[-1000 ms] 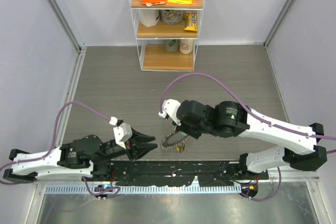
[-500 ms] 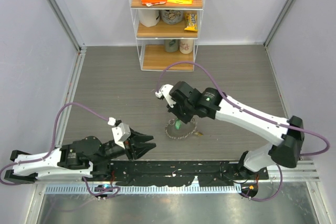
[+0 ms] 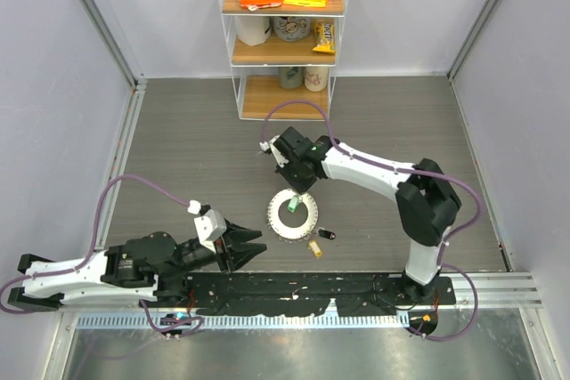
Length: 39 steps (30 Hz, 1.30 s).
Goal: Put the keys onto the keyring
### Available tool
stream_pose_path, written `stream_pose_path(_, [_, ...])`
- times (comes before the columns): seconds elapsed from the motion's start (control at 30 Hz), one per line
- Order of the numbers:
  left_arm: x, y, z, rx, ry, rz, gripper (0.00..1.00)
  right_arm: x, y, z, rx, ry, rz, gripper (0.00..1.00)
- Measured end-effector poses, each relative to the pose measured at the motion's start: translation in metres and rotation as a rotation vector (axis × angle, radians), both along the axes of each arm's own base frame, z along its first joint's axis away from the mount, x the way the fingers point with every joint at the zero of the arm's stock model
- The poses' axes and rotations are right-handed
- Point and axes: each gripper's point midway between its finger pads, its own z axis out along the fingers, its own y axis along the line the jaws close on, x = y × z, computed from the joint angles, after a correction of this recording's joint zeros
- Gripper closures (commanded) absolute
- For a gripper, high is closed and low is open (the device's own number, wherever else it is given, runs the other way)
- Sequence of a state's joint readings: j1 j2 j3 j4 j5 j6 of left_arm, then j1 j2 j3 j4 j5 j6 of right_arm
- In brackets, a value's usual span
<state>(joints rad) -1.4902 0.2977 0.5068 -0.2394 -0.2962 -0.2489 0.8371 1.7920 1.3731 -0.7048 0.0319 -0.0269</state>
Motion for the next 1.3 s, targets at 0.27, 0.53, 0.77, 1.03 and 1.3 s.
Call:
stream_pose_path(0.27, [0.004, -0.009, -0.013, 0.064, -0.012, 0.013, 0.59, 0.052, -0.004, -0.034, -0.006, -0.015, -0.158, 0.61])
stream_pose_path(0.53, [0.008, -0.015, -0.026, 0.123, -0.015, 0.035, 0.54, 0.079, -0.021, -0.011, 0.029, -0.131, -0.260, 0.29])
stream_pose_path(0.77, [0.018, -0.011, -0.016, 0.133, -0.042, 0.085, 0.23, 0.060, -0.037, 0.078, 0.210, -0.286, -0.308, 0.05])
stream_pose_path(1.03, [0.039, 0.002, 0.020, 0.097, -0.073, 0.216, 0.00, 0.046, -0.085, 0.161, 0.371, -0.523, -0.495, 0.05])
stream_pose_path(1.3, [0.045, 0.001, 0.013, 0.164, -0.078, 0.254, 0.00, 0.021, -0.121, 0.171, 0.398, -0.578, -0.576, 0.05])
